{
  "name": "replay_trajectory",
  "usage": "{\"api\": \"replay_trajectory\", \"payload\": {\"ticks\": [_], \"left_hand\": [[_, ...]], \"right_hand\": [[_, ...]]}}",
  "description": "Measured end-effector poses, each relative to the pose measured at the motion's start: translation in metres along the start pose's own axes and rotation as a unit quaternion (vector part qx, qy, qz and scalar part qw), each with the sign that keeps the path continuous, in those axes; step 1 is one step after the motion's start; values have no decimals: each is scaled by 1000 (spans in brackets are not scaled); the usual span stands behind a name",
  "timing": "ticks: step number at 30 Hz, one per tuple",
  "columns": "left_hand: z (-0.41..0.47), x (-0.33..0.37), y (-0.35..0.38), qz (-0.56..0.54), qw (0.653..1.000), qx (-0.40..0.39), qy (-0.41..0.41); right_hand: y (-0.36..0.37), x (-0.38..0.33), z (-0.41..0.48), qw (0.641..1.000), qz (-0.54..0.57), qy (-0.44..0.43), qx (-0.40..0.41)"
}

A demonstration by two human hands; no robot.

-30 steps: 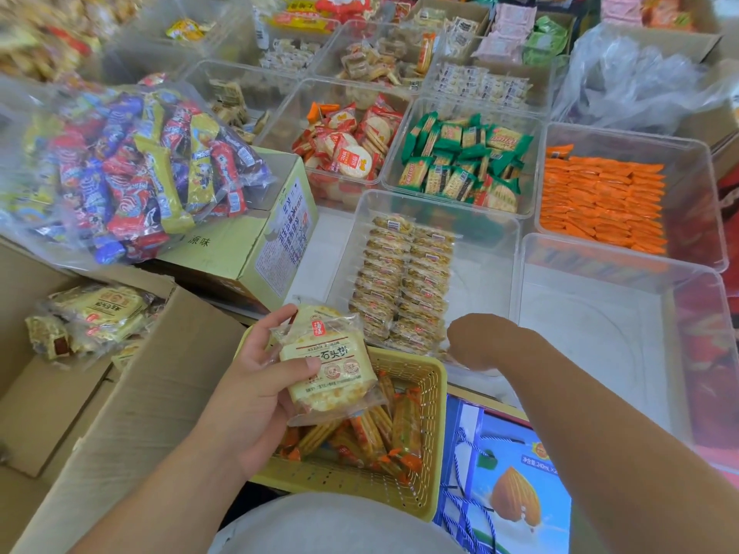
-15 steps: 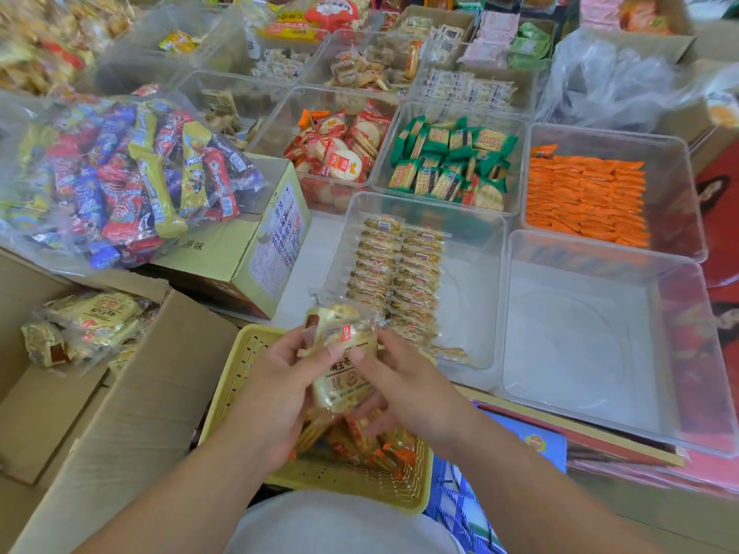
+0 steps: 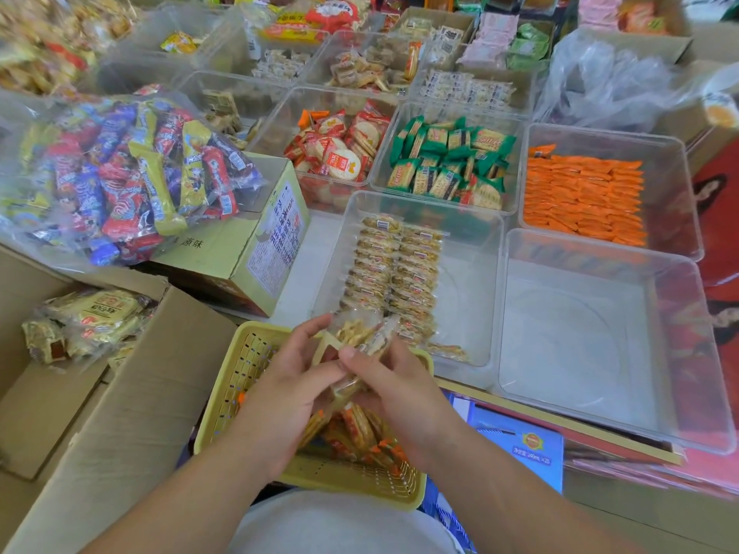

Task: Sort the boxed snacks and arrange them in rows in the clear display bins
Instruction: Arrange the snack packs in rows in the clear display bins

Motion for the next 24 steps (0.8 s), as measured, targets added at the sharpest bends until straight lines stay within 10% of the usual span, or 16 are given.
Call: {"api": "replay_trajectory", "payload": {"ticks": [7, 16, 19, 24], "left_hand": [[4, -8, -7, -48, 992, 114, -6], [9, -2, -16, -98, 976, 190, -31], [11, 0, -16, -97, 975, 198, -36], [12, -1, -16, -92, 976, 192, -48]], "right_hand": [[-26, 1, 6, 991, 114, 73, -21], [-98, -46, 8, 976, -176, -12, 126], [-125, -82, 14, 869, -400, -120, 265], [-143, -94, 45, 625, -751, -46, 211]]}}
Point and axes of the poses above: each hand's wrist, its own z-axis towards the middle knuckle, its own y-axis out of the palm, x = y × z, the point moved 1 cm from there along z, towards the middle knuckle, and after that the axes turned 11 degrees about y, right-handed, at the moved point
